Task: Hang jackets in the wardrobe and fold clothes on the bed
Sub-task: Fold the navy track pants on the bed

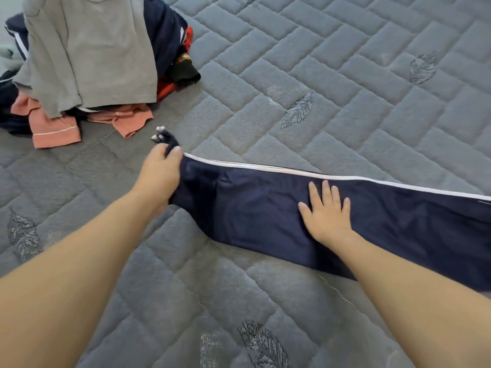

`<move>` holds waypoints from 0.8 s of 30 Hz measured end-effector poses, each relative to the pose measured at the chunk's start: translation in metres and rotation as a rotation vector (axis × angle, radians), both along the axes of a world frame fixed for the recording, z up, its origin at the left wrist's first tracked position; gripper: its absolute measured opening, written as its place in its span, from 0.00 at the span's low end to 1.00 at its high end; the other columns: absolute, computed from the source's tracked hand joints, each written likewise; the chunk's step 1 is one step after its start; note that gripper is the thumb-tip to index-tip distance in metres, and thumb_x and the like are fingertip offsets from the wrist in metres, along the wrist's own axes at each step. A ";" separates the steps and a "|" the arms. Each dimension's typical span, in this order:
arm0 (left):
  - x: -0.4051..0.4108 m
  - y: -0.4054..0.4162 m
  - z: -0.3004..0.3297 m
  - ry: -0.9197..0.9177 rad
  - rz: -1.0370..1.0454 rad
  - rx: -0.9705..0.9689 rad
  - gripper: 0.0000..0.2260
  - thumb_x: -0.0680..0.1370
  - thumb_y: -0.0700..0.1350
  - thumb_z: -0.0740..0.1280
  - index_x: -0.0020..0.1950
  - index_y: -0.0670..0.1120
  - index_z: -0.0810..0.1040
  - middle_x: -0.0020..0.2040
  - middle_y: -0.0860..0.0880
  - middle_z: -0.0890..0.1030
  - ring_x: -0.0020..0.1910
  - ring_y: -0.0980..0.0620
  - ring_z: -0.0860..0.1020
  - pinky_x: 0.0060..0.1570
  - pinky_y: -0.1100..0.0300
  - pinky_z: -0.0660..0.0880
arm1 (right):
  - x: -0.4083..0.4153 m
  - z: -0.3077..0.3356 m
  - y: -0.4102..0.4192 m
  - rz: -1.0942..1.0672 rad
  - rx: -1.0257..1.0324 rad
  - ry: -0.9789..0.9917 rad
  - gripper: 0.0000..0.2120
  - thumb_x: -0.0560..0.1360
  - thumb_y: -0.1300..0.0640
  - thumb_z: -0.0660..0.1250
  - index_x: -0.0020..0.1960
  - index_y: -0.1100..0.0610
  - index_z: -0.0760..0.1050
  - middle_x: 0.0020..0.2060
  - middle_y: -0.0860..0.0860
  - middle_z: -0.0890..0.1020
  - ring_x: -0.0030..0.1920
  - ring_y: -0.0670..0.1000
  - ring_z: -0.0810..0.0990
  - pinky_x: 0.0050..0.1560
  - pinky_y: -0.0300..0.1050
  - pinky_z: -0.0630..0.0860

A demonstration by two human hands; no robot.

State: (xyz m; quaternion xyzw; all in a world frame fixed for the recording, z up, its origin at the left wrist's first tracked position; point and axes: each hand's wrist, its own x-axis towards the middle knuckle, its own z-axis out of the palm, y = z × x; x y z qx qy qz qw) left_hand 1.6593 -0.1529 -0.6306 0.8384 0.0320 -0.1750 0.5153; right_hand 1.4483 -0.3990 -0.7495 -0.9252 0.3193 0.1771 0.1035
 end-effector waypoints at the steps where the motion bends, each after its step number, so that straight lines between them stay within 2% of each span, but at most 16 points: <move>1: -0.013 -0.017 0.008 0.055 -0.001 -0.086 0.06 0.82 0.48 0.59 0.49 0.51 0.74 0.45 0.49 0.80 0.42 0.52 0.80 0.40 0.56 0.79 | -0.013 0.002 -0.010 0.004 -0.005 0.029 0.31 0.80 0.37 0.43 0.80 0.47 0.40 0.79 0.51 0.39 0.78 0.55 0.39 0.75 0.63 0.38; 3: -0.041 -0.056 0.020 0.127 -0.039 -0.162 0.05 0.82 0.49 0.60 0.52 0.52 0.75 0.47 0.48 0.80 0.43 0.50 0.80 0.37 0.58 0.77 | -0.041 0.009 -0.033 0.008 -0.096 0.052 0.32 0.80 0.38 0.44 0.80 0.47 0.40 0.79 0.52 0.38 0.78 0.57 0.38 0.75 0.63 0.36; 6: -0.082 -0.113 0.039 0.165 -0.117 -0.213 0.06 0.83 0.51 0.59 0.55 0.52 0.74 0.47 0.49 0.78 0.41 0.51 0.78 0.38 0.57 0.76 | -0.084 0.028 -0.071 -0.162 -0.164 0.106 0.33 0.80 0.37 0.43 0.79 0.47 0.37 0.78 0.54 0.35 0.77 0.61 0.35 0.72 0.68 0.32; 8: -0.109 -0.149 0.049 0.184 -0.189 -0.215 0.08 0.82 0.53 0.59 0.58 0.54 0.74 0.50 0.51 0.79 0.45 0.51 0.78 0.47 0.52 0.77 | -0.114 0.038 -0.097 -0.253 -0.218 0.110 0.33 0.79 0.37 0.42 0.78 0.48 0.35 0.78 0.55 0.34 0.77 0.62 0.34 0.68 0.70 0.29; 10: -0.135 -0.185 0.057 0.192 -0.257 -0.186 0.13 0.82 0.55 0.59 0.64 0.54 0.73 0.56 0.51 0.79 0.52 0.49 0.78 0.56 0.49 0.75 | -0.145 0.043 -0.126 -0.318 -0.147 0.171 0.33 0.79 0.37 0.41 0.78 0.47 0.35 0.78 0.55 0.36 0.77 0.62 0.36 0.68 0.72 0.31; 11: -0.148 -0.202 0.060 0.188 -0.288 -0.174 0.13 0.82 0.55 0.59 0.64 0.54 0.73 0.55 0.52 0.80 0.53 0.49 0.78 0.55 0.50 0.76 | -0.160 0.044 -0.142 -0.338 -0.048 0.206 0.32 0.79 0.36 0.42 0.79 0.46 0.36 0.79 0.54 0.38 0.78 0.61 0.38 0.69 0.72 0.34; 12: -0.161 -0.220 0.062 0.184 -0.320 -0.173 0.12 0.82 0.55 0.60 0.61 0.54 0.74 0.51 0.53 0.81 0.49 0.50 0.78 0.50 0.53 0.76 | -0.176 0.044 -0.157 -0.346 0.061 0.240 0.32 0.80 0.36 0.42 0.79 0.44 0.37 0.79 0.52 0.38 0.78 0.59 0.39 0.71 0.71 0.37; 14: -0.189 -0.258 0.064 0.188 -0.368 -0.177 0.07 0.82 0.54 0.60 0.54 0.54 0.76 0.40 0.55 0.79 0.40 0.53 0.77 0.39 0.58 0.74 | -0.207 0.040 -0.185 -0.293 0.096 0.178 0.31 0.80 0.37 0.45 0.79 0.43 0.37 0.79 0.49 0.37 0.78 0.56 0.38 0.73 0.67 0.37; 15: -0.204 -0.277 0.064 0.196 -0.382 -0.175 0.07 0.82 0.53 0.60 0.51 0.54 0.76 0.37 0.55 0.78 0.38 0.53 0.76 0.37 0.59 0.74 | -0.220 0.037 -0.200 -0.255 0.047 0.146 0.31 0.80 0.37 0.45 0.79 0.44 0.38 0.79 0.49 0.37 0.78 0.56 0.37 0.73 0.66 0.36; 17: -0.234 -0.316 0.061 0.213 -0.421 -0.165 0.08 0.83 0.52 0.59 0.47 0.54 0.75 0.37 0.53 0.76 0.37 0.52 0.75 0.40 0.56 0.74 | -0.245 0.036 -0.226 -0.299 0.103 0.152 0.31 0.80 0.37 0.46 0.79 0.44 0.39 0.79 0.50 0.38 0.78 0.56 0.38 0.74 0.65 0.37; 18: -0.248 -0.335 0.058 0.217 -0.443 -0.162 0.08 0.83 0.52 0.59 0.46 0.55 0.75 0.37 0.53 0.76 0.38 0.51 0.74 0.41 0.54 0.73 | -0.257 0.036 -0.238 -0.318 0.150 0.154 0.31 0.80 0.38 0.48 0.79 0.44 0.41 0.79 0.49 0.40 0.78 0.56 0.39 0.74 0.64 0.38; 21: -0.288 -0.384 0.047 0.221 -0.480 -0.168 0.08 0.82 0.52 0.59 0.45 0.55 0.74 0.38 0.53 0.76 0.39 0.52 0.74 0.41 0.56 0.71 | -0.291 0.035 -0.270 -0.293 0.005 -0.006 0.29 0.80 0.45 0.55 0.79 0.50 0.55 0.79 0.50 0.53 0.78 0.54 0.49 0.76 0.60 0.43; 24: -0.334 -0.436 0.038 0.204 -0.558 -0.162 0.09 0.82 0.51 0.59 0.43 0.55 0.73 0.32 0.60 0.76 0.34 0.59 0.74 0.36 0.64 0.70 | -0.321 0.038 -0.308 -0.471 0.239 -0.236 0.22 0.81 0.56 0.57 0.74 0.58 0.66 0.76 0.54 0.62 0.76 0.54 0.59 0.76 0.52 0.51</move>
